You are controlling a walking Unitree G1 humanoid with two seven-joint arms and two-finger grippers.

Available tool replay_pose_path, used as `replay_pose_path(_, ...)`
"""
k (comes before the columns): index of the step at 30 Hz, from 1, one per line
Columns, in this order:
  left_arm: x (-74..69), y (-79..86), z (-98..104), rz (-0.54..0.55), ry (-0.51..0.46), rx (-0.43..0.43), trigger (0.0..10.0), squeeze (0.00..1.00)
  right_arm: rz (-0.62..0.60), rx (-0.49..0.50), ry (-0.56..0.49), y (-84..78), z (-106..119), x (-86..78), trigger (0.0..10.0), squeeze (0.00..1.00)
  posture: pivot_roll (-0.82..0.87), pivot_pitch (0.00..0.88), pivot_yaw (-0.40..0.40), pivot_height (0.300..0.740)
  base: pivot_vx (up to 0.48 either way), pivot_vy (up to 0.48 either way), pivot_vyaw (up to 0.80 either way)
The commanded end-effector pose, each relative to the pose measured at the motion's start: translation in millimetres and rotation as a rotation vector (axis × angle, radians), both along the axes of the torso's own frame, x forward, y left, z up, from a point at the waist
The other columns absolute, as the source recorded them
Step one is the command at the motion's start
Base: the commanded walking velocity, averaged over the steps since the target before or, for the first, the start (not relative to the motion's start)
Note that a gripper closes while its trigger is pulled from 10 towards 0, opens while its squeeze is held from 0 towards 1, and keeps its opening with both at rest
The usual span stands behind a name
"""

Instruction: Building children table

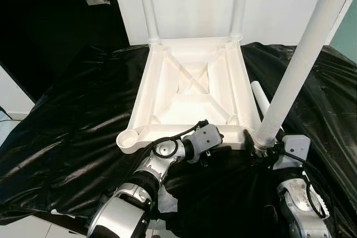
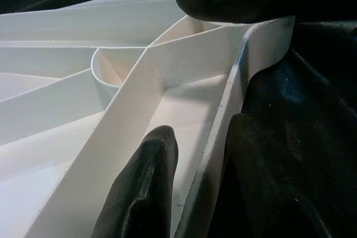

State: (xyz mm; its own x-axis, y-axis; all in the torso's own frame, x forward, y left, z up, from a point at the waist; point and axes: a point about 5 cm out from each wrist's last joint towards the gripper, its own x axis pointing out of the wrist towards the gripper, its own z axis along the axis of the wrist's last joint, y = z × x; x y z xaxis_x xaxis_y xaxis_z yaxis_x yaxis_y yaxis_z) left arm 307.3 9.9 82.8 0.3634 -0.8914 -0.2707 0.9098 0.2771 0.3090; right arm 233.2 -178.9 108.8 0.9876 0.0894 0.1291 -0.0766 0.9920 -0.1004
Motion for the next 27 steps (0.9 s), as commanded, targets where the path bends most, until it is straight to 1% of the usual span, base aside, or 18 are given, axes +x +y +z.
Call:
replay_pose_path(1,-7.9,8.4,-25.6,0.074,0.088,0.058,10.0,0.00,0.016,-0.012,0.015,-1.5,-2.3,2.3,10.0,0.00,-0.10,0.000,0.029,0.740,0.000,0.000,0.00)
replay_pose_path(2,-7.9,8.4,-25.6,0.074,0.088,0.058,10.0,0.00,0.016,-0.012,0.015,-1.5,-2.3,2.3,10.0,0.00,-0.10,0.000,0.029,0.740,0.000,0.000,0.00)
replay_pose_path(3,-7.4,7.9,-25.0,0.076,0.087,0.056,10.0,0.00,0.038,-0.027,0.016,-5.5,-0.1,4.8,10.0,0.00,-0.10,0.000,0.029,0.740,0.000,0.000,0.00)
replay_pose_path(5,-6.8,7.5,-24.3,0.081,0.087,0.052,10.0,0.00,0.117,-0.049,0.050,-10.6,0.1,6.8,10.0,0.00,-0.10,0.000,0.027,0.740,0.000,0.000,0.00)
replay_pose_path(6,-6.8,7.5,-24.3,0.081,0.087,0.052,10.0,0.00,0.117,-0.049,0.050,-10.6,0.1,6.8,10.0,0.00,-0.10,0.000,0.027,0.740,0.000,0.000,0.00)
replay_pose_path(8,-6.9,8.2,-24.8,0.084,0.088,0.052,10.0,0.00,0.216,-0.058,0.112,-10.9,-6.9,3.5,10.0,0.00,-0.09,0.000,0.024,0.740,0.000,0.000,0.00)
replay_pose_path(9,-6.8,8.6,-25.0,0.087,0.088,0.052,10.0,0.00,0.240,-0.067,0.126,-12.2,-9.4,1.8,6.1,0.00,-0.09,0.000,0.024,0.740,0.000,0.000,0.00)
replay_pose_path(13,-6.7,8.9,-25.0,0.088,0.088,0.051,10.0,0.00,0.252,-0.073,0.133,-13.3,-10.6,0.9,6.1,0.00,-0.09,0.000,0.023,0.740,0.000,0.000,0.00)
replay_pose_path(14,-6.5,9.4,-24.9,0.090,0.088,0.051,10.0,0.00,0.253,-0.071,0.128,-14.7,-9.9,1.1,0.0,0.00,-0.09,0.000,0.022,0.740,0.000,0.000,0.00)
replay_pose_path(16,-6.1,10.2,-24.8,0.092,0.088,0.050,10.0,0.00,0.255,-0.057,0.121,-14.7,-8.8,1.7,0.0,0.00,-0.09,0.000,0.025,0.740,0.000,0.000,0.00)
replay_pose_path(19,-4.9,14.3,-24.5,0.092,0.083,0.059,10.0,0.00,0.232,-0.015,0.101,-9.3,-8.9,1.6,0.0,0.00,-0.06,0.000,0.032,0.740,0.000,0.000,0.00)
replay_pose_path(20,-4.9,14.3,-24.5,0.092,0.083,0.059,10.0,0.00,0.232,-0.015,0.101,-9.3,-8.9,1.6,0.0,0.00,-0.06,0.000,0.032,0.740,0.000,0.000,0.00)
replay_pose_path(23,-3.2,16.2,-23.1,0.098,0.077,0.061,10.0,0.00,0.182,0.011,0.110,-5.1,-17.5,-5.0,0.0,0.00,-0.06,0.000,0.031,0.740,0.000,0.000,0.00)
replay_pose_path(24,-3.2,16.2,-23.1,0.098,0.077,0.061,10.0,0.00,0.182,0.011,0.110,-5.1,-17.5,-5.0,0.0,0.00,-0.06,0.000,0.031,0.740,0.000,0.000,0.00)
replay_pose_path(25,-2.6,17.2,-22.8,0.103,0.076,0.060,10.0,0.00,0.132,0.022,0.113,-3.9,-22.3,-7.7,0.0,0.00,-0.06,0.000,0.033,0.740,0.000,0.000,0.00)
replay_pose_path(26,-2.6,17.2,-22.8,0.103,0.076,0.060,10.0,0.00,0.132,0.022,0.113,-3.9,-22.3,-7.7,0.0,0.00,-0.06,0.000,0.033,0.740,0.000,0.000,0.00)
replay_pose_path(27,-2.7,17.6,-23.0,0.103,0.077,0.061,10.0,0.00,0.102,0.035,0.107,-3.7,-23.0,-7.9,0.0,0.00,-0.06,0.000,0.033,0.740,0.000,0.000,0.00)
